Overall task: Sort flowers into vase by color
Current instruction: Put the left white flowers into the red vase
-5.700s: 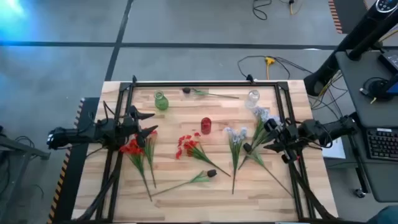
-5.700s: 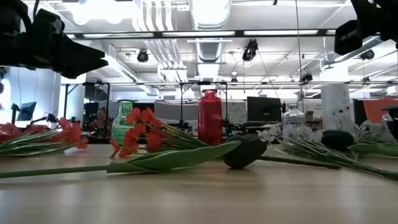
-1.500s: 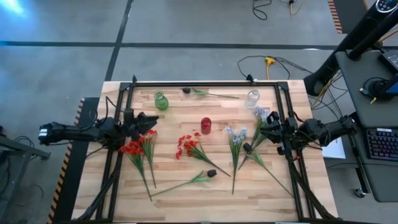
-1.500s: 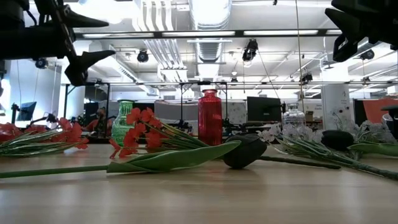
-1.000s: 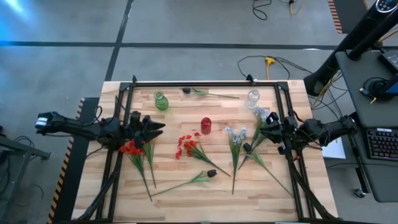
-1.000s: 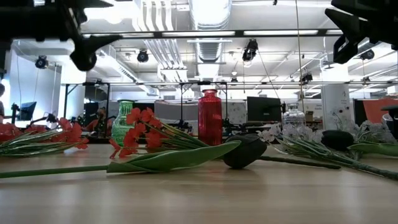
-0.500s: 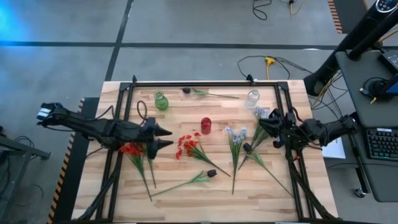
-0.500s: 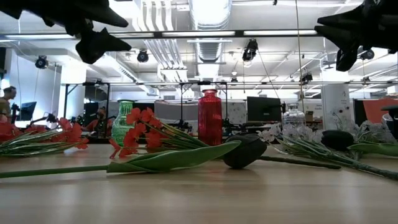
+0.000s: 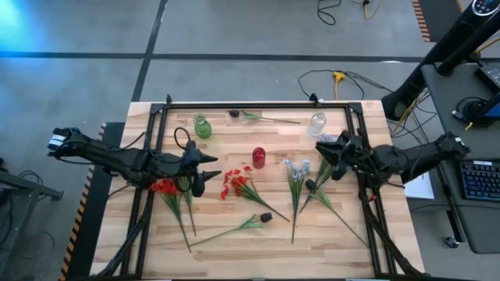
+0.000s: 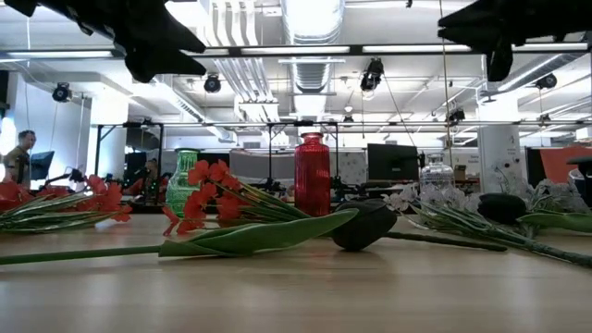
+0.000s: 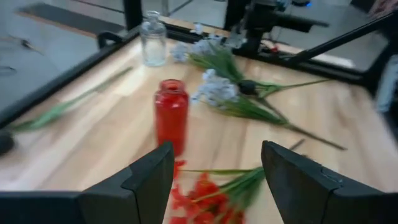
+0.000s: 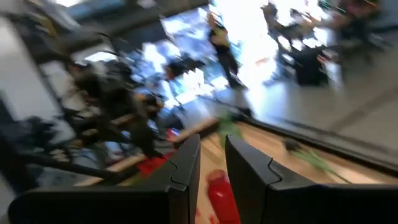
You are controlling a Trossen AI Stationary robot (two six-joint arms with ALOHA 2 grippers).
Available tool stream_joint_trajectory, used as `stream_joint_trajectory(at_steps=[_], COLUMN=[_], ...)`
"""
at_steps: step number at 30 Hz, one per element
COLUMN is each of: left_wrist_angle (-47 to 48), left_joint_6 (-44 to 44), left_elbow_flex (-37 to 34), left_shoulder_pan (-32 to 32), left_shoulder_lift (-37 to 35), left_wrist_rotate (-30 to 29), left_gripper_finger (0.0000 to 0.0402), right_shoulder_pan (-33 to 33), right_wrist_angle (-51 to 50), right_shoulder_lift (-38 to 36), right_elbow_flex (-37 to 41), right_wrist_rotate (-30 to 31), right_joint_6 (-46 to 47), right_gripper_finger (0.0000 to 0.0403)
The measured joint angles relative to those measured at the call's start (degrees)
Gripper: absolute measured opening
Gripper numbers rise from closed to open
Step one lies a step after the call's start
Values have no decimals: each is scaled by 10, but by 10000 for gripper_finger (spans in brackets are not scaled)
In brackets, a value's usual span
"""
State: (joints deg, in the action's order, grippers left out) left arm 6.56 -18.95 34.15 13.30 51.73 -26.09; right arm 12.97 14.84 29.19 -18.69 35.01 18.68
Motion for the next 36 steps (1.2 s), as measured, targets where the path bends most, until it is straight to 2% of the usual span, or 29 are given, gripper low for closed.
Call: stream_joint_trajectory(at_steps=[5, 8, 15, 23, 31, 36], left_wrist_angle=[11, -40, -51, -7, 58, 111], left_joint_6=[3, -4, 4, 12, 19, 18], left_elbow_flex=[-3, -18, -20, -29, -29, -29], left_shoulder_pan=[1, 11, 19, 29, 36, 36], left_shoulder_lift=[-9, -11, -27, -38, -64, -84], left_wrist_rotate=[-32, -30, -34, -33, -32, -30], left_gripper_finger=[223, 223, 223, 223, 223, 223], right_shoulder_pan=[0, 0, 0, 0, 0, 0], right_wrist_angle=[-150, -237, -430, -489, -625, -654], right_shoulder_lift=[80, 123, 208, 309, 425, 487], right_elbow_flex=[-103, -161, -291, -389, -510, -563], right_wrist_rotate=[25, 24, 3, -61, -82, -143], right_joint_6=[92, 135, 244, 293, 341, 342], right_gripper_finger=[68, 68, 68, 68, 68, 68])
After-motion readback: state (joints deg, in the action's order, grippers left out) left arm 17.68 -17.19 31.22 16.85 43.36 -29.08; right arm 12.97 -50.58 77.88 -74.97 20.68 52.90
